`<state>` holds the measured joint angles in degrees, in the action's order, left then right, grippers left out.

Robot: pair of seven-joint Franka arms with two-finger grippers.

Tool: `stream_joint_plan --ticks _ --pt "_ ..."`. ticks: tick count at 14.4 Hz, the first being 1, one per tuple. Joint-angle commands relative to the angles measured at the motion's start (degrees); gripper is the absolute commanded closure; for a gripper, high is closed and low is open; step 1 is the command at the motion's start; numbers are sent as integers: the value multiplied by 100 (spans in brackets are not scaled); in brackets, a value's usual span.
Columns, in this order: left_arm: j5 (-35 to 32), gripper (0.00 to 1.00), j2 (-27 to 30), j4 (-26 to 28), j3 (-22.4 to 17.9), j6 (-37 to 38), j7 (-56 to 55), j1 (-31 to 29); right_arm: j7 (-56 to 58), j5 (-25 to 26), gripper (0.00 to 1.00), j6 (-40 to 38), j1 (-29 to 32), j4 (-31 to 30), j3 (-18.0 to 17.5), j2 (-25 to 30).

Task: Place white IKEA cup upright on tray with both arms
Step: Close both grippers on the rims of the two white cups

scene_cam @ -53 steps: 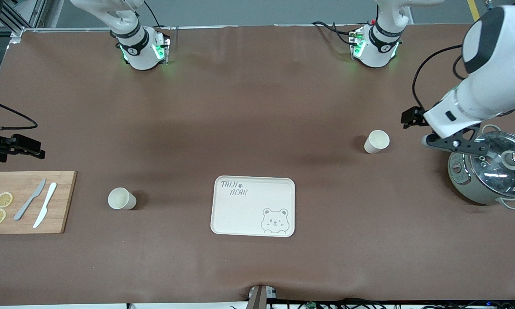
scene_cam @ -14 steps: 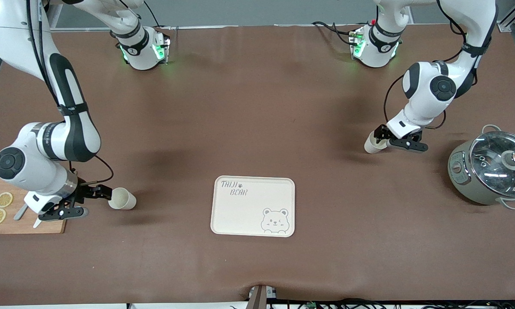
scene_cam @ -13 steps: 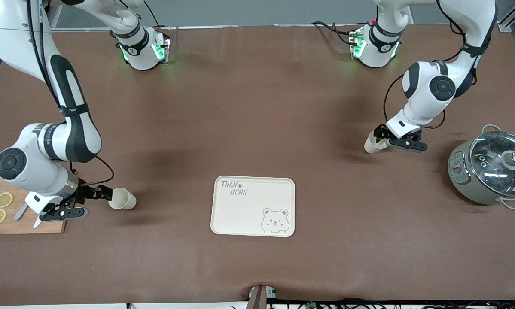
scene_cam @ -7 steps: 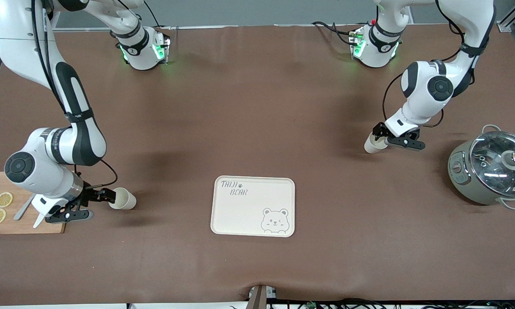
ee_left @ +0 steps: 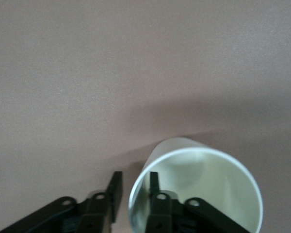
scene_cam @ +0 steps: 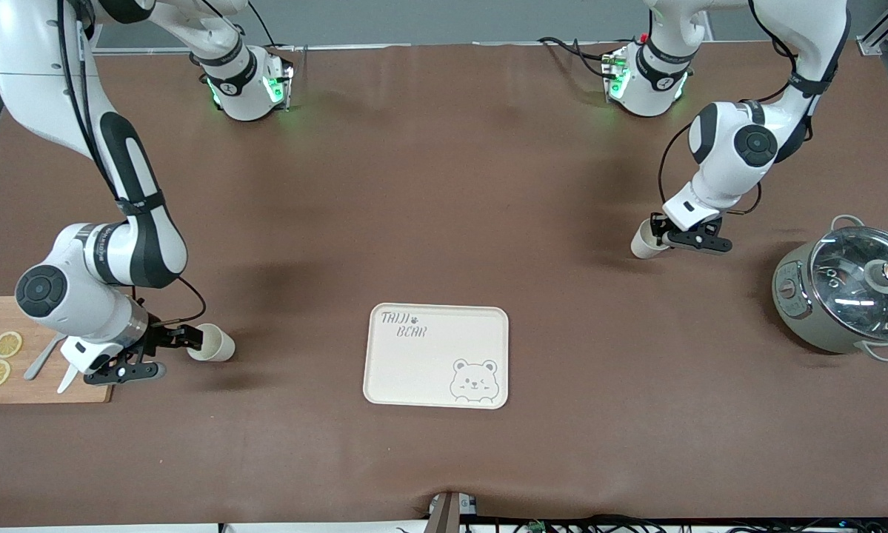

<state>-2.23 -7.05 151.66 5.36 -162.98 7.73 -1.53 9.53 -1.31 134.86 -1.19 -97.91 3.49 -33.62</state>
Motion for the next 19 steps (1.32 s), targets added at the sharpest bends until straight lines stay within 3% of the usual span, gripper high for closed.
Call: stream_joint_plan --ticks 1,6,10,13,19 --pt "109 100 28 57 18 -172 27 -23 14 34 0 75 -21 -71 2 -22" --pt "100 100 1 -398 79 141 -261 56 14 34 0 137 -65 -71 2 -145" --pt "100 100 -34 -1549 246 1643 -1026 354 13 34 0 224 -101 -71 2 -250" --pt "100 100 -367 -2419 273 2330 -1886 836 14 34 0 356 -101 -71 2 -329" --pt "100 100 -1491 -4687 273 3711 -3513 1601 5 34 0 356 -101 -71 2 -330"
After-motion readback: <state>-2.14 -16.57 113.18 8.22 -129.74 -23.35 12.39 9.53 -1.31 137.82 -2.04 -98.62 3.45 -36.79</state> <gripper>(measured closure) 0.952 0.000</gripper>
